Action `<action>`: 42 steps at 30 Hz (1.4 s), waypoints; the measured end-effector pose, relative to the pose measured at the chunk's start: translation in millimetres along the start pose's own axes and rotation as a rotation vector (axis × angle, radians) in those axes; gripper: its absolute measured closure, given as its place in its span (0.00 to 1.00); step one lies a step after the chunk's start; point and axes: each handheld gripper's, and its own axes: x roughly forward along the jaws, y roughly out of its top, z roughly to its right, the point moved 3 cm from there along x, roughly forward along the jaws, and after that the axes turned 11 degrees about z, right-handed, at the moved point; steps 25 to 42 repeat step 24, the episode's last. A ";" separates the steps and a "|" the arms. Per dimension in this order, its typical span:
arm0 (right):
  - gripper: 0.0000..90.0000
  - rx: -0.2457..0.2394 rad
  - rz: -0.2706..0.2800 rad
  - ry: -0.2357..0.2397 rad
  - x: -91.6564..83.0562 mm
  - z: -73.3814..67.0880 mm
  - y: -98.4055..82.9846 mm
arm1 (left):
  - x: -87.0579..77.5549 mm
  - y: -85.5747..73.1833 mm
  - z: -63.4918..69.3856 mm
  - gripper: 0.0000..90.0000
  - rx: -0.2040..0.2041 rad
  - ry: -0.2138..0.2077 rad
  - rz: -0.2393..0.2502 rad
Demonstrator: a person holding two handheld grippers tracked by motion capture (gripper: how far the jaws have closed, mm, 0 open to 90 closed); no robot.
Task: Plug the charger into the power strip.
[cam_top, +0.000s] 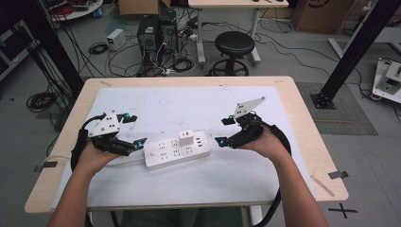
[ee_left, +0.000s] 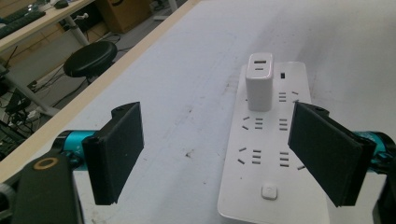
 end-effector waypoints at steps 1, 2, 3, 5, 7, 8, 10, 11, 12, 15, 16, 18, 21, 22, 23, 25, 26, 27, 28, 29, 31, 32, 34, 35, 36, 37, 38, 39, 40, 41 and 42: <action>0.24 0.000 0.000 0.000 0.0 0.0 0.0 | 0.0 0.0 0.0 0.20 0.000 0.000 0.000; 0.24 0.006 0.006 -0.007 -0.9 0.2 -0.7 | 0.5 -0.2 0.5 0.20 -0.003 -0.001 0.001; 0.24 0.006 0.009 -0.010 -2.3 0.7 -1.4 | 0.2 -0.3 0.2 0.20 0.001 0.000 -0.003; 0.24 0.004 0.016 -0.011 -3.5 1.1 -1.0 | 0.1 -0.4 0.1 0.20 -0.004 0.002 -0.002; 0.24 0.003 0.023 -0.015 -4.5 1.6 -0.6 | -0.1 -0.9 -0.2 0.20 -0.004 0.005 -0.006; 0.24 0.005 0.024 -0.017 -4.8 2.2 -0.6 | -0.1 -1.3 -0.6 0.20 -0.004 0.006 -0.007; 0.24 0.010 0.028 -0.016 -4.8 2.9 -0.6 | 0.8 -2.1 -1.2 0.20 -0.006 0.005 -0.008; 0.24 0.007 0.032 -0.016 -4.7 3.4 -0.6 | 1.2 -2.4 -1.6 0.20 -0.005 0.006 -0.013; 0.24 0.009 0.032 -0.020 -4.7 4.2 -0.8 | 1.6 -2.6 -1.9 0.20 -0.005 0.002 -0.013; 0.24 0.016 0.027 -0.022 -5.1 4.5 -1.2 | 3.2 -3.3 -1.8 0.20 -0.006 0.000 -0.021; 0.24 0.015 0.035 -0.026 -6.6 6.5 -1.7 | 4.3 -3.6 -1.4 0.20 -0.013 0.002 -0.014; 0.24 0.022 0.038 -0.032 -8.1 7.5 -2.3 | 4.7 -4.0 -1.9 0.20 -0.011 0.000 -0.019; 0.24 0.021 0.040 -0.040 -9.4 9.0 -3.2 | 5.8 -4.9 -2.9 0.20 -0.008 0.005 -0.032; 0.24 0.026 0.037 -0.043 -9.9 9.0 -3.7 | 6.1 -5.5 -3.1 0.20 -0.004 0.013 -0.042; 0.24 0.026 0.037 -0.043 -9.9 9.0 -3.7 | 6.1 -5.5 -3.1 0.20 -0.004 0.013 -0.042; 0.24 0.024 0.037 -0.046 -10.2 9.2 -3.9 | 7.0 -6.7 -3.5 0.20 -0.010 0.020 -0.047; 0.24 0.024 0.037 -0.046 -10.2 9.2 -3.9 | 7.0 -6.7 -3.5 0.20 -0.010 0.020 -0.047; 0.24 0.024 0.037 -0.046 -10.2 9.2 -3.9 | 7.0 -6.7 -3.5 0.20 -0.010 0.020 -0.047; 0.24 0.024 0.037 -0.046 -10.2 9.2 -3.9 | 7.0 -6.7 -3.5 0.20 -0.010 0.020 -0.047; 0.24 0.024 0.037 -0.046 -10.2 9.2 -3.9 | 7.0 -6.7 -3.5 0.20 -0.010 0.020 -0.047; 0.24 0.024 0.037 -0.046 -10.2 9.2 -3.9 | 7.0 -6.7 -3.5 0.20 -0.010 0.020 -0.047; 0.24 0.024 0.037 -0.046 -10.2 9.2 -3.9 | 7.0 -6.7 -3.5 0.20 -0.010 0.020 -0.047; 0.24 0.024 0.037 -0.046 -10.2 9.2 -3.9 | 7.0 -6.7 -3.5 0.20 -0.010 0.020 -0.047; 0.24 0.024 0.037 -0.046 -10.2 9.2 -3.9 | 7.0 -6.7 -3.5 0.20 -0.010 0.020 -0.047; 0.24 0.024 0.037 -0.046 -10.2 9.2 -3.9 | 7.0 -6.7 -3.5 0.20 -0.010 0.020 -0.047; 0.24 0.024 0.037 -0.046 -10.2 9.2 -3.9 | 7.0 -6.7 -3.5 0.20 -0.010 0.020 -0.047; 0.24 0.024 0.037 -0.046 -10.2 9.2 -3.9 | 7.0 -6.7 -3.5 0.20 -0.010 0.020 -0.047; 0.24 0.024 0.037 -0.046 -10.2 9.2 -3.9 | 7.0 -6.7 -3.5 0.20 -0.010 0.020 -0.047; 0.24 0.024 0.037 -0.046 -10.2 9.2 -3.9 | 7.0 -6.7 -3.5 0.20 -0.010 0.020 -0.047; 0.24 0.024 0.037 -0.046 -10.2 9.2 -3.9 | 7.0 -6.7 -3.5 0.20 -0.010 0.020 -0.047; 0.24 0.024 0.037 -0.046 -10.2 9.2 -3.9 | 7.0 -6.7 -3.5 0.20 -0.010 0.020 -0.047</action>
